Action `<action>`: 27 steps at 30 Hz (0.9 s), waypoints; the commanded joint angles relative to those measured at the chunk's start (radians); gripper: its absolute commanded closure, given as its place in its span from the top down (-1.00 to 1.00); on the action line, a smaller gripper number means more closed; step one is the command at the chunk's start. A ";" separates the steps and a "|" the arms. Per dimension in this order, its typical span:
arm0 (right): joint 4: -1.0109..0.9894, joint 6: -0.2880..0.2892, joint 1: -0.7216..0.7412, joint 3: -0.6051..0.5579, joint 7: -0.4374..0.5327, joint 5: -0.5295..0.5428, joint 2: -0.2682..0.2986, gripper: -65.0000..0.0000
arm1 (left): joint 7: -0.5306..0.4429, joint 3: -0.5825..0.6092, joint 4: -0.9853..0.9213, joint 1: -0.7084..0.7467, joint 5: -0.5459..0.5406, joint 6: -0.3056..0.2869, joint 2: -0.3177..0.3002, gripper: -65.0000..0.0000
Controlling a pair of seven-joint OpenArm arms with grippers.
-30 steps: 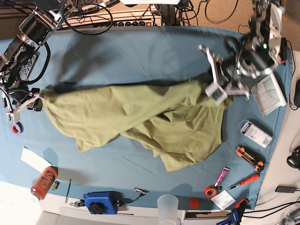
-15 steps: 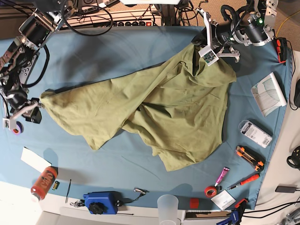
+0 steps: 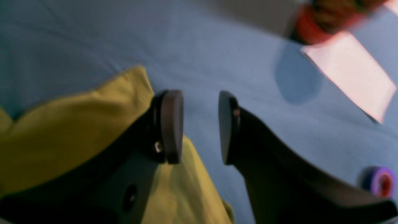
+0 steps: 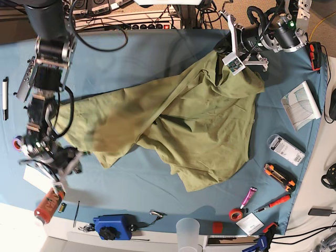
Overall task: Layout the t-shirt on the table in an organized manner, then fold the t-shirt properly
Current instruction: 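Drag the t-shirt corner with the right gripper to spread the fabric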
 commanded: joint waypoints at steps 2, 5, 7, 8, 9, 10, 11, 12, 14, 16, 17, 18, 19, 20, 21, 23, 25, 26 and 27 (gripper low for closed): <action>-0.074 0.005 0.084 -0.031 0.041 0.000 0.015 -0.39 | -0.018 -0.004 0.015 0.002 -0.011 -0.006 -0.007 -1.00; -0.196 0.009 0.148 -0.079 0.052 -0.001 0.015 -0.40 | -0.018 -0.004 0.015 0.002 -0.011 -0.006 -0.007 -1.00; -0.275 0.008 0.179 -0.101 0.055 -0.023 0.015 -0.40 | -0.018 -0.004 0.015 0.002 -0.011 -0.006 -0.007 -1.00; -0.309 0.008 0.188 -0.108 0.060 -0.026 0.015 -0.40 | -0.018 -0.004 0.015 0.001 -0.011 -0.006 -0.007 -1.00; -0.337 0.009 0.191 -0.110 0.071 -0.026 0.015 -0.40 | -0.018 -0.004 0.015 0.000 -0.011 -0.006 -0.007 -1.00; -0.359 0.014 0.190 -0.110 0.082 -0.025 0.014 -0.40 | -0.018 -0.004 0.015 -0.001 -0.011 -0.006 -0.007 -1.00; -0.379 0.025 0.189 -0.110 0.084 -0.026 0.013 -0.40 | -0.018 -0.004 0.015 -0.003 -0.011 -0.006 -0.007 -1.00; -0.397 0.036 0.187 -0.110 0.084 -0.025 0.011 -0.40 | -0.018 -0.004 0.015 -0.004 -0.011 -0.006 -0.007 -1.00; -0.416 0.047 0.184 -0.110 0.086 -0.025 0.008 -0.40 | -0.018 -0.004 0.015 -0.005 -0.011 -0.007 -0.004 -1.00; -0.425 0.050 0.181 -0.110 0.093 -0.026 0.004 -0.40 | -0.018 -0.004 0.015 -0.006 -0.011 -0.007 0.005 -1.00; -0.426 0.051 0.181 -0.110 0.093 -0.026 -0.001 -0.40 | -0.018 -0.004 0.015 -0.006 -0.011 -0.007 0.013 -1.00; -0.426 0.051 0.181 -0.110 0.091 -0.026 -0.006 -0.40 | -0.018 -0.004 0.015 -0.006 -0.011 -0.007 0.023 -1.00; -0.426 0.051 0.181 -0.110 0.092 -0.026 -0.013 -0.40 | -0.019 -0.004 0.015 -0.006 -0.011 -0.007 0.032 -1.00; -0.426 0.051 0.181 -0.110 0.091 -0.026 -0.022 -0.40 | -0.018 -0.004 0.015 -0.006 -0.012 -0.007 0.042 -1.00; -0.426 0.051 0.181 -0.110 0.091 -0.026 -0.032 -0.42 | -0.018 -0.004 0.015 -0.006 -0.011 -0.007 0.051 -1.00; -0.426 0.050 0.175 -0.110 0.095 -0.028 -0.050 -0.59 | -0.018 -0.004 0.015 -0.006 -0.012 -0.007 0.068 -1.00; -0.426 0.041 0.164 -0.110 0.113 -0.064 -0.066 -0.68 | -0.019 -0.004 0.015 -0.006 -0.012 -0.007 0.076 -1.00; -0.426 0.018 0.159 -0.110 0.117 -0.083 -0.071 -0.74 | -0.018 -0.004 0.015 -0.006 -0.011 -0.007 0.076 -1.00; -0.426 -0.010 0.153 -0.110 0.123 -0.097 -0.074 -0.83 | -0.018 -0.004 0.015 -0.005 -0.011 -0.007 0.076 -1.00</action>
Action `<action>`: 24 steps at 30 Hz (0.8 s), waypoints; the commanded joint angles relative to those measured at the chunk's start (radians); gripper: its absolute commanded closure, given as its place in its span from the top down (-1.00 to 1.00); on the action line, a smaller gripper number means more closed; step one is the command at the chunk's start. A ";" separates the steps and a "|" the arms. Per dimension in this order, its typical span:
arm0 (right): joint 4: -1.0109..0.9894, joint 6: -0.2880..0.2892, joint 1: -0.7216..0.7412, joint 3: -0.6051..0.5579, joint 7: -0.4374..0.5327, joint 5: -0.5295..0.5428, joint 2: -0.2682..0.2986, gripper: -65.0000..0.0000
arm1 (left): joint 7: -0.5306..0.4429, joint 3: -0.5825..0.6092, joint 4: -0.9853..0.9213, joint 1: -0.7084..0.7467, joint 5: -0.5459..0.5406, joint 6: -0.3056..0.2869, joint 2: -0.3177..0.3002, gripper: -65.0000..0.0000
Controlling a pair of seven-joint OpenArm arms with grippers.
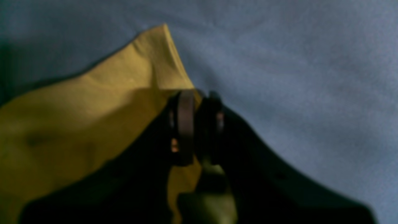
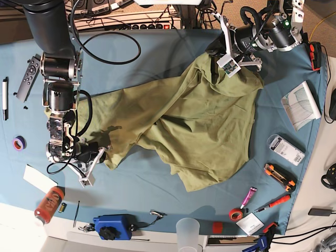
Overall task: Layout the t-shirt on the table in an organized manner, then fold the t-shirt properly
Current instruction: 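Drag the t-shirt corner with the right gripper to spread the fabric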
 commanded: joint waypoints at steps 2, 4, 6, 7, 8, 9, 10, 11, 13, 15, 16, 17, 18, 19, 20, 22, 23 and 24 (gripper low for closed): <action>0.011 -0.035 0.013 0.002 0.015 -0.034 0.008 -1.00 | -0.019 -0.003 0.015 0.000 -0.012 -0.007 -0.006 -1.00; 0.011 -0.047 0.014 0.002 0.010 -0.037 0.011 -1.00 | -0.019 -0.003 0.015 0.000 -0.012 -0.007 -0.006 -1.00; 0.014 -0.050 0.021 0.002 0.009 -0.036 0.014 -1.00 | -0.019 -0.003 0.015 0.000 -0.012 -0.007 -0.006 -1.00; 0.015 -0.051 0.026 0.002 0.010 -0.035 0.015 -1.00 | -0.019 -0.003 0.015 0.000 -0.012 -0.007 -0.006 -1.00; 0.021 -0.052 0.031 0.003 0.009 -0.035 0.015 -1.00 | -0.019 -0.003 0.015 0.000 -0.012 -0.007 -0.006 -1.00; 0.032 -0.054 0.036 0.005 0.008 -0.035 0.015 -1.00 | -0.019 -0.003 0.015 0.000 -0.012 -0.007 -0.006 -1.00; 0.050 -0.069 0.039 0.006 0.003 -0.035 0.015 -1.00 | -0.021 -0.003 0.015 0.000 -0.012 -0.007 -0.006 -1.00; 0.076 -0.084 0.040 0.006 -0.005 -0.036 0.016 -1.00 | -0.027 -0.003 0.015 0.000 -0.012 -0.007 -0.006 -1.00; 0.139 -0.108 0.039 0.006 -0.036 -0.035 0.015 -1.00 | -0.027 -0.003 0.015 0.000 -0.011 -0.007 -0.006 -1.00; 0.206 -0.117 0.039 0.006 -0.070 -0.035 0.015 -1.00 | -0.027 -0.003 0.015 0.000 -0.012 -0.007 -0.006 -1.00; 0.238 -0.119 0.039 0.006 -0.084 -0.035 0.015 -1.00 | -0.027 -0.003 0.015 0.000 -0.011 -0.007 -0.006 -1.00; 0.270 -0.119 0.039 0.006 -0.098 -0.035 0.015 -1.00 | -0.027 -0.003 0.015 0.000 -0.012 -0.007 -0.006 -1.00; 0.301 -0.119 0.039 0.006 -0.114 -0.032 0.015 -1.00 | -0.027 -0.003 0.015 0.000 -0.012 -0.007 -0.006 -1.00; 0.332 -0.119 0.039 0.006 -0.133 -0.032 0.015 -1.00 | -0.027 -0.003 0.015 0.000 -0.011 -0.007 -0.006 -1.00; 0.360 -0.119 0.039 0.006 -0.156 -0.032 0.015 -1.00 | -0.027 -0.003 0.015 0.000 -0.012 -0.007 -0.006 -1.00; 0.413 -0.119 0.038 0.006 -0.217 -0.032 0.015 -1.00 | -0.027 -0.003 0.015 0.000 -0.011 -0.007 -0.006 -1.00; 0.436 -0.119 0.038 0.006 -0.252 -0.032 0.016 -1.00 | -0.027 -0.003 0.015 0.000 -0.011 -0.007 -0.006 -1.00; 0.460 -0.119 0.036 0.006 -0.285 -0.032 0.016 -1.00 | -0.027 -0.003 0.015 0.000 -0.011 -0.007 -0.006 -1.00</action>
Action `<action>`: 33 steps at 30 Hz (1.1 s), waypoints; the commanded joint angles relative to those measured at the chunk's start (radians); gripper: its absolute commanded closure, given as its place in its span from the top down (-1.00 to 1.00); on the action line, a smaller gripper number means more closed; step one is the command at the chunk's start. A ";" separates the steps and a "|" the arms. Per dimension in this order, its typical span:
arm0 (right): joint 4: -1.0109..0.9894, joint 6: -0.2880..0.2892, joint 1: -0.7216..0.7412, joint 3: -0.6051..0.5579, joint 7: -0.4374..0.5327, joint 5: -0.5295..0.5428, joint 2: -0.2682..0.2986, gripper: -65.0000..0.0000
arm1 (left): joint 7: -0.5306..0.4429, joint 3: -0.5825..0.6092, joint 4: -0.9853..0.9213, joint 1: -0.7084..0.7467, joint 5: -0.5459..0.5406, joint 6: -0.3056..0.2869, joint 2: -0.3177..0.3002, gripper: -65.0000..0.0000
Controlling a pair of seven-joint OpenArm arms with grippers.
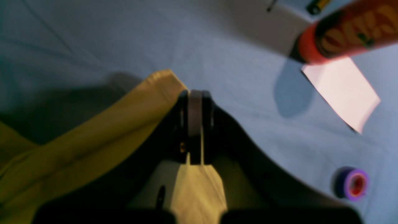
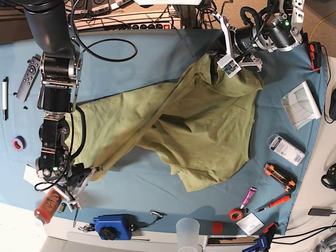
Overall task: Layout the t-shirt on the table in an organized manner, then fold the t-shirt properly
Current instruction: 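Drag the t-shirt corner with the right gripper to spread the fabric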
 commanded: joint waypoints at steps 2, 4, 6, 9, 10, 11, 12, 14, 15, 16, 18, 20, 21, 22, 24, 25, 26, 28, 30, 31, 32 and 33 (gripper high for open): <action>0.074 -0.004 0.026 0.003 -0.028 0.005 0.018 -1.00 | -0.018 -0.003 0.015 0.000 -0.013 -0.007 -0.006 -1.00; 0.145 -0.008 0.008 0.004 -0.080 0.010 0.035 -1.00 | -0.017 -0.003 0.015 0.000 -0.010 -0.007 -0.006 -1.00; 0.222 -0.035 -0.019 0.006 -0.124 0.040 0.063 -1.00 | -0.017 -0.003 0.015 0.000 0.001 -0.006 -0.006 -1.00; 0.305 -0.050 -0.089 0.026 -0.133 0.064 0.109 -1.00 | -0.017 -0.003 0.015 0.000 0.015 -0.006 -0.006 -1.00; 0.324 -0.052 -0.116 0.037 -0.134 0.071 0.121 -1.00 | -0.017 -0.004 0.015 0.000 0.027 -0.003 -0.006 -1.00; 0.341 -0.052 -0.146 0.053 -0.136 0.084 0.129 -1.00 | -0.017 -0.004 0.015 0.000 0.045 -0.003 -0.006 -1.00; 0.359 -0.052 -0.175 0.072 -0.140 0.103 0.135 -1.00 | -0.018 -0.004 0.015 0.000 0.064 -0.003 -0.006 -1.00; 0.403 -0.052 -0.237 0.125 -0.154 0.153 0.142 -1.00 | -0.018 -0.004 0.015 0.000 0.096 -0.003 -0.006 -1.00; 0.431 -0.051 -0.268 0.158 -0.157 0.179 0.142 -1.00 | -0.018 -0.004 0.015 0.000 0.105 -0.003 -0.006 -1.00; 0.462 -0.050 -0.301 0.195 -0.158 0.209 0.142 -1.00 | -0.018 -0.004 0.015 0.000 0.111 -0.003 -0.006 -1.00; 0.529 -0.037 -0.370 0.272 -0.160 0.267 0.142 -1.00 | -0.018 -0.004 0.015 0.000 0.111 -0.003 -0.006 -1.00; 0.599 -0.015 -0.443 0.351 -0.164 0.326 0.142 -1.00 | -0.017 -0.004 0.015 0.000 0.111 -0.003 -0.006 -1.00; 0.632 -0.002 -0.482 0.388 -0.165 0.354 0.142 -1.00 | -0.017 -0.004 0.015 0.000 0.111 -0.003 -0.006 -1.00; 0.665 0.009 -0.521 0.424 -0.167 0.382 0.142 -1.00 | -0.017 -0.004 0.015 0.000 0.111 -0.003 -0.008 -1.00; 0.725 0.026 -0.600 0.488 -0.172 0.430 0.142 -1.00 | -0.017 -0.004 0.015 0.000 0.115 -0.003 -0.010 -1.00; 0.752 0.033 -0.640 0.519 -0.175 0.450 0.141 -1.00 | -0.017 -0.004 0.015 0.000 0.119 -0.003 -0.011 -1.00; 0.777 0.041 -0.680 0.549 -0.179 0.472 0.141 -1.00 | -0.017 -0.004 0.015 0.000 0.125 -0.002 -0.011 -1.00; 0.819 0.054 -0.758 0.612 -0.185 0.518 0.139 -1.00 | -0.017 -0.004 0.015 0.000 0.140 0.030 -0.011 -1.00; 0.852 0.057 -0.830 0.675 -0.188 0.567 0.139 -1.00 | -0.017 -0.004 0.015 0.000 0.164 0.067 -0.011 -1.00; 0.865 0.060 -0.865 0.707 -0.190 0.589 0.139 -1.00 | -0.016 -0.004 0.015 0.000 0.183 0.082 -0.011 -1.00; 0.877 0.077 -0.895 0.738 -0.194 0.610 0.139 -1.00 | -0.016 -0.004 0.015 0.000 0.200 0.094 -0.011 -1.00; 0.887 0.092 -0.924 0.767 -0.203 0.633 0.139 -1.00 | -0.008 -0.004 0.015 0.000 0.213 0.108 -0.011 -1.00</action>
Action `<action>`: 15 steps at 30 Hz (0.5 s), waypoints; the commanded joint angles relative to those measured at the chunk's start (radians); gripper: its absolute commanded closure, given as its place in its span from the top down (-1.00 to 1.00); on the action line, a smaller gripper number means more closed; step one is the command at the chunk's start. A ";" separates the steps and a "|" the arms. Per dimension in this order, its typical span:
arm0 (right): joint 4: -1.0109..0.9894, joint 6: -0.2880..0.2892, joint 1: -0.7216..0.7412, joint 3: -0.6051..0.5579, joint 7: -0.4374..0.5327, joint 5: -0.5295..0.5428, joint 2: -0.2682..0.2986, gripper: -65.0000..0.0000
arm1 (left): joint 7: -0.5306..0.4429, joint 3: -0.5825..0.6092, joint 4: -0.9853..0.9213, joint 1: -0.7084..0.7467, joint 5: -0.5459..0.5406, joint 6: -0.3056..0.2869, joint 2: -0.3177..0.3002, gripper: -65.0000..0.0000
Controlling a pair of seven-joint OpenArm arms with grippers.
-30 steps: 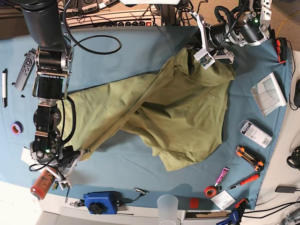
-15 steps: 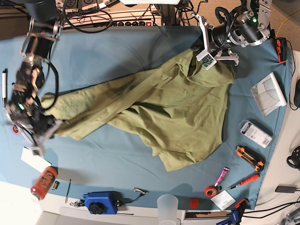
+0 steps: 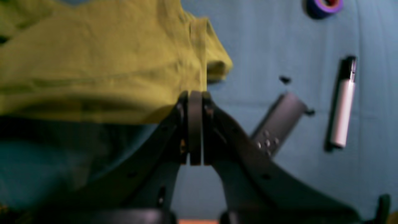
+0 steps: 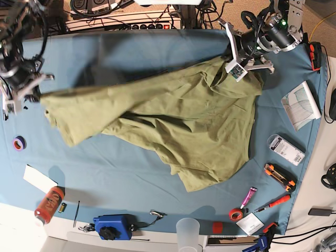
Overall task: Layout the t-shirt on the table in an organized manner, then fold the t-shirt properly
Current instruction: 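Drag the t-shirt corner with the right gripper to spread the fabric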
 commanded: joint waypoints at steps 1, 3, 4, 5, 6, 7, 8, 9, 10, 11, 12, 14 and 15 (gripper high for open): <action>0.024 0.008 -0.021 0.033 -0.002 0.032 0.019 -1.00 | 0.008 -0.002 0.016 0.000 0.008 0.009 -0.006 -1.00; 0.034 0.037 -0.071 0.081 -0.051 0.089 0.019 -1.00 | 0.052 -0.002 0.016 0.001 0.010 0.024 -0.006 -1.00; 0.036 0.051 -0.096 0.101 -0.074 0.114 0.019 -1.00 | 0.071 -0.002 0.016 0.003 0.009 0.024 -0.006 -1.00; 0.036 0.064 -0.122 0.119 -0.077 0.139 0.019 -1.00 | 0.079 -0.002 0.016 0.008 0.009 0.023 -0.006 -1.00; 0.036 0.075 -0.150 0.137 -0.077 0.162 0.019 -1.00 | 0.080 -0.002 0.016 0.016 0.010 0.024 -0.006 -1.00; 0.036 0.085 -0.177 0.152 -0.077 0.186 0.019 -1.00 | 0.080 -0.002 0.016 0.026 0.009 0.023 -0.006 -1.00; 0.036 0.095 -0.204 0.165 -0.077 0.207 0.019 -1.00 | 0.080 -0.002 0.016 0.037 0.009 0.023 -0.006 -1.00; 0.036 0.106 -0.231 0.176 -0.077 0.224 0.019 -1.00 | 0.083 -0.002 0.016 0.047 0.010 0.023 -0.006 -1.00; 0.036 0.122 -0.259 0.184 -0.077 0.238 0.019 -1.00 | 0.085 -0.002 0.016 0.060 0.010 0.023 -0.007 -1.00; 0.036 0.135 -0.285 0.188 -0.077 0.246 0.019 -1.00 | 0.089 -0.002 0.017 0.072 0.009 0.023 -0.008 -1.00; 0.036 0.143 -0.310 0.189 -0.077 0.248 0.019 -1.00 | 0.090 -0.002 0.018 0.085 0.010 0.023 -0.009 -1.00; 0.036 0.157 -0.359 0.189 -0.077 0.247 0.019 -1.00 | 0.090 -0.002 0.023 0.105 0.010 0.023 -0.014 -1.00; 0.036 0.161 -0.384 0.189 -0.077 0.247 0.019 -1.00 | 0.090 -0.002 0.024 0.109 0.010 0.023 -0.015 -1.00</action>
